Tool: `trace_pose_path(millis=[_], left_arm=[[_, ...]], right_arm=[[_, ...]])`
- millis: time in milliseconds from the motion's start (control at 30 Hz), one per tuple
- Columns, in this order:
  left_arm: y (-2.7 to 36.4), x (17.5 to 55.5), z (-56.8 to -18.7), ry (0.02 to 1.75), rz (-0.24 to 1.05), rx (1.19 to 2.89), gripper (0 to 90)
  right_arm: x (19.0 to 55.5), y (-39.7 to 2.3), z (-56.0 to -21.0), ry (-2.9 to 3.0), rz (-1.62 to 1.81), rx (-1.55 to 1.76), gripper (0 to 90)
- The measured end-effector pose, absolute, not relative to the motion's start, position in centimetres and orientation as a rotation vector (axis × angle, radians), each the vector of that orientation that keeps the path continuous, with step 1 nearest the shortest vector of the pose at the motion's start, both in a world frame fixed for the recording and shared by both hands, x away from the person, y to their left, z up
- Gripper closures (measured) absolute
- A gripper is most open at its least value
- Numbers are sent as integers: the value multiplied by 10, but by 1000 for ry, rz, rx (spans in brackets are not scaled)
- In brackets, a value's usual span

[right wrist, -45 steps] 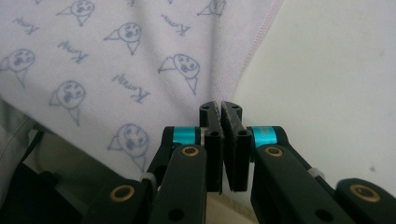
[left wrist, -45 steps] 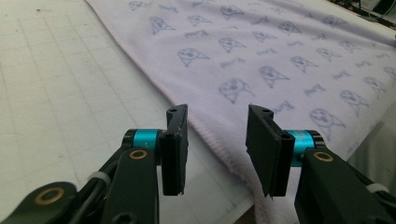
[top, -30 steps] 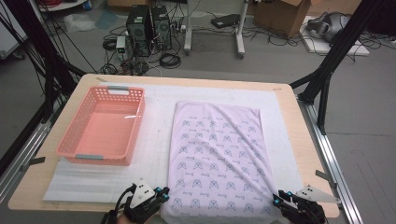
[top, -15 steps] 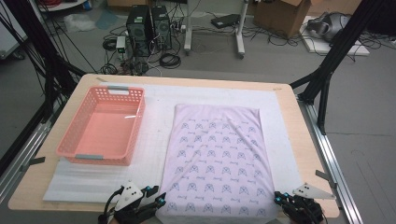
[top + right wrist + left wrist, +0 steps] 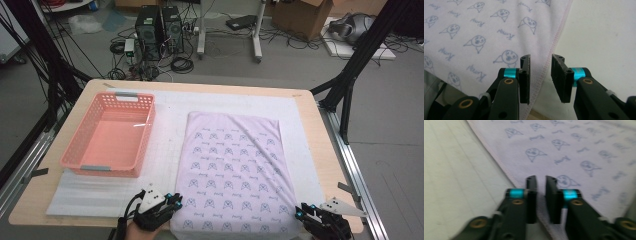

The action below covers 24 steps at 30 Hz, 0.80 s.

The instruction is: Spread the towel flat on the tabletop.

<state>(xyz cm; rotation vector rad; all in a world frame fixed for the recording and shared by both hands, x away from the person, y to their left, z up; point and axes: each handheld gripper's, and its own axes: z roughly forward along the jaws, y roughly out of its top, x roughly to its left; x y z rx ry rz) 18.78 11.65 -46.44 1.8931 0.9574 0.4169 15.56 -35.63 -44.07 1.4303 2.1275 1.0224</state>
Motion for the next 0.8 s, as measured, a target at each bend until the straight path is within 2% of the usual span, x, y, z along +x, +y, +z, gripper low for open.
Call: trace_pose_path(millis=[233,367,400,467,600,800], left_arm=[[139,176,-460,1008,392,1919,900],[144,174,-459,987,372,1858,895],[142,176,-456,970,368,1833,881],[138,181,-454,949,354,1814,773],[131,195,-452,936,340,1784,628],[133,219,-451,940,322,1761,567]], right_arm=[[161,-361,-442,2109,1033,1447,679],[169,-362,-438,2079,1054,1457,675],[172,-362,-437,2070,1056,1457,675],[180,-363,-436,2053,1056,1465,679],[197,-365,-438,2045,1051,1473,700],[228,-362,-441,2057,1060,1465,696]])
